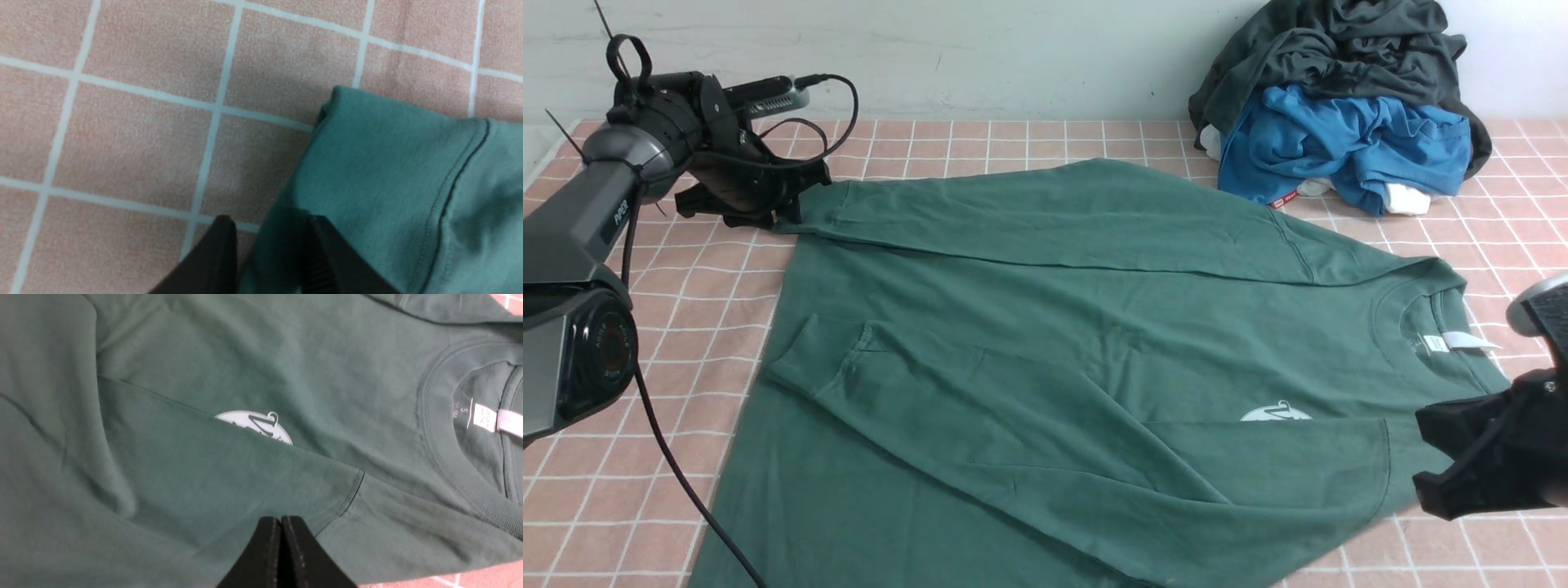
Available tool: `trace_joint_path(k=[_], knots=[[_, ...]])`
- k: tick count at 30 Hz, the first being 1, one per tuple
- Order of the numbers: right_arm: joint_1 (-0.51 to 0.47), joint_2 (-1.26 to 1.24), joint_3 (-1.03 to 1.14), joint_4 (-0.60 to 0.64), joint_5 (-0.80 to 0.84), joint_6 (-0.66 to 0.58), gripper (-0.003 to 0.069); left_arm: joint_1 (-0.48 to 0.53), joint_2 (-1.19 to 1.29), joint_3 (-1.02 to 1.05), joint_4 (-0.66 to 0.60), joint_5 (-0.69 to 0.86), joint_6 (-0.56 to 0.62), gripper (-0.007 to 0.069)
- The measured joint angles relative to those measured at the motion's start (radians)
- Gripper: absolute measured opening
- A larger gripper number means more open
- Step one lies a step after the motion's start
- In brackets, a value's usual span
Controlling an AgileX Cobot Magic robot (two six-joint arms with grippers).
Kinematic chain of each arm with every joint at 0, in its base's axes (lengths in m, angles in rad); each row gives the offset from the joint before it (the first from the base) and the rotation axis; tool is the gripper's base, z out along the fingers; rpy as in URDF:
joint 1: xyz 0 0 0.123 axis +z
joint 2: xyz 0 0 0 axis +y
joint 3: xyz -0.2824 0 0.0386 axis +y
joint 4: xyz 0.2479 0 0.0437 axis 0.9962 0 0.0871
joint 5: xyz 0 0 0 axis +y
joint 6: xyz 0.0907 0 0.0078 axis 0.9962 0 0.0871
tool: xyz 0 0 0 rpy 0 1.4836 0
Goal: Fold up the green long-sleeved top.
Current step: Use the left arm to clamp the cuff farthest from it, then use the left arm to drag and drop the cuff onto the cuff closest to the left arm
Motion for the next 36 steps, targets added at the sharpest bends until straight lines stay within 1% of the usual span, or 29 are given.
trace_joint_path(k=[1, 2, 3, 4, 5, 8, 10, 12, 16, 18, 22, 23, 24, 25, 26, 27, 29, 30, 31, 34, 35, 36], knots=[[0.000, 0.000, 0.000, 0.000, -0.005, -0.003, -0.0009, 0.000, -0.001, -0.007, 0.002, 0.026, 0.007, 0.0089], [0.000, 0.000, 0.000, 0.000, -0.006, -0.007, -0.0010, 0.000, -0.003, -0.018, 0.002, 0.063, 0.021, 0.0052], [0.000, 0.000, 0.000, 0.000, -0.006, -0.009, -0.0010, 0.000, -0.003, -0.020, 0.002, 0.070, 0.028, 0.0041], [0.000, 0.000, 0.000, 0.000, -0.007, -0.016, -0.0010, 0.000, -0.010, -0.041, -0.003, 0.124, 0.052, 0.0020], [0.000, 0.000, 0.000, 0.000, -0.007, -0.022, -0.0010, 0.000, -0.019, -0.065, -0.014, 0.168, 0.080, 0.0008], [0.000, 0.000, 0.000, 0.000, -0.008, -0.042, -0.0010, 0.000, -0.075, -0.118, -0.062, 0.311, 0.169, 0.0006], [0.000, 0.000, 0.000, 0.000, -0.010, -0.046, -0.0010, 0.000, -0.137, -0.117, -0.089, 0.336, 0.220, 0.0006], [0.000, 0.000, 0.000, 0.000, -0.014, -0.048, -0.0010, -0.003, -0.227, -0.067, -0.103, 0.345, 0.252, 0.0006], [0.000, 0.000, 0.000, 0.000, -0.011, -0.049, -0.0010, -0.014, -0.416, 0.169, -0.107, 0.346, 0.286, 0.0006], [0.000, 0.000, 0.000, 0.000, -0.010, -0.049, -0.0010, -0.024, -0.538, 0.382, -0.098, 0.346, 0.297, 0.0006], [0.000, 0.000, 0.000, 0.000, -0.009, -0.050, -0.0010, -0.035, -0.700, 0.725, -0.096, 0.337, 0.299, 0.0006], [0.000, 0.000, 0.000, 0.000, -0.014, -0.050, -0.0010, -0.036, -0.735, 0.834, -0.096, 0.297, 0.299, 0.0006], [0.000, 0.000, 0.000, 0.000, -0.015, -0.050, -0.0010, -0.036, -0.740, 0.868, -0.096, 0.288, 0.299, 0.0006], [0.000, 0.000, 0.000, 0.000, -0.022, -0.050, -0.0010, -0.038, -0.766, 0.969, -0.093, 0.201, 0.305, 0.0007], [0.000, 0.000, 0.000, 0.000, -0.027, -0.050, -0.0010, -0.039, -0.770, 1.015, -0.091, 0.161, 0.311, 0.0009], [0.000, 0.000, 0.000, 0.000, -0.032, -0.050, -0.0010, -0.039, -0.769, 1.069, -0.083, 0.102, 0.328, 0.0022], [0.000, 0.000, 0.000, 0.004, -0.033, -0.050, -0.0010, -0.039, -0.764, 1.101, -0.074, 0.054, 0.335, 0.0052], [0.000, 0.000, 0.000, 0.013, -0.033, -0.050, -0.0010, -0.039, -0.764, 1.104, -0.071, 0.027, 0.338, 0.0082], [0.000, 0.000, 0.000, 0.015, -0.033, -0.050, -0.0010, -0.039, -0.764, 1.105, -0.071, 0.024, 0.338, 0.0088], [0.000, 0.000, 0.000, 0.078, -0.027, -0.050, -0.0010, -0.042, -0.772, 1.100, -0.072, 0.001, 0.342, 0.0218], [0.000, 0.000, -0.001, 0.083, -0.025, -0.050, -0.0010, -0.043, -0.773, 1.099, -0.072, 0.002, 0.342, 0.0226], [0.000, 0.000, -0.005, 0.110, -0.007, -0.050, -0.0010, -0.046, -0.779, 1.099, -0.072, 0.007, 0.342, 0.0260]])
